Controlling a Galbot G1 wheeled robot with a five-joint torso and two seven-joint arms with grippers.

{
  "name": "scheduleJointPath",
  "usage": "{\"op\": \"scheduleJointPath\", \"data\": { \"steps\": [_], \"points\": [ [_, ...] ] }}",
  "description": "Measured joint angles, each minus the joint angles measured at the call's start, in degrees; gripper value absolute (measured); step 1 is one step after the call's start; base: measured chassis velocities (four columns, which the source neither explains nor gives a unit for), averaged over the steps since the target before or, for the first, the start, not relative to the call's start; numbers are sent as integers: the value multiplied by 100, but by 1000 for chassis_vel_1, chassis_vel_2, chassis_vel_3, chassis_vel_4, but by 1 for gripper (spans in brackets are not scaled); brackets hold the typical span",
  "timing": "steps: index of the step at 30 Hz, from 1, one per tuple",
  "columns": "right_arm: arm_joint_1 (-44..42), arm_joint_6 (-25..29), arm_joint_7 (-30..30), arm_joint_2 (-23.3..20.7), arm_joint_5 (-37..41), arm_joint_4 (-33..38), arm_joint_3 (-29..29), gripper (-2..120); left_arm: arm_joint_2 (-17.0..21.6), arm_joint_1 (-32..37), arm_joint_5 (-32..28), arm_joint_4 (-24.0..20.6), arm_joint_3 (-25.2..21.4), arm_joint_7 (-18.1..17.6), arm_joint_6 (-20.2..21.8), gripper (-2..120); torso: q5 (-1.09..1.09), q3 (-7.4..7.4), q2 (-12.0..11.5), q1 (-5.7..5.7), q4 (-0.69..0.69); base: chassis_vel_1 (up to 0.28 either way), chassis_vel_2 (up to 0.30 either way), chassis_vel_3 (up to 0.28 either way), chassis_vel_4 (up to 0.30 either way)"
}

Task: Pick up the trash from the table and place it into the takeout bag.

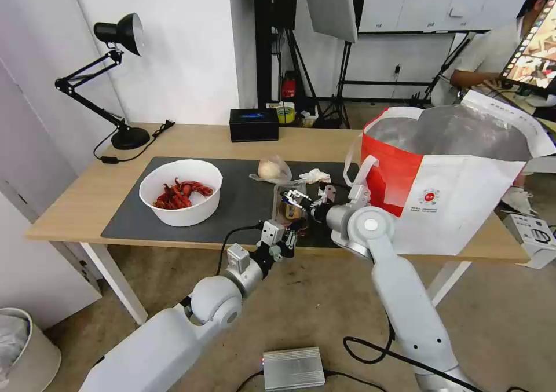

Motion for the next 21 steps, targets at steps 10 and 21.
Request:
{"op": "scheduleJointPath", "data": {
  "steps": [10,21],
  "points": [
    [-46,-2,-70,12,-212,99,-70,100,-18,16,0,-19,4,0,-4,0,2,1,-1,1,2,0,0,0,0],
    [-6,-4,43,-7,-266,156,-108,100,-13,14,1,-23,4,-1,-12,0,1,1,-1,1,2,0,0,0,0]
  ]
}}
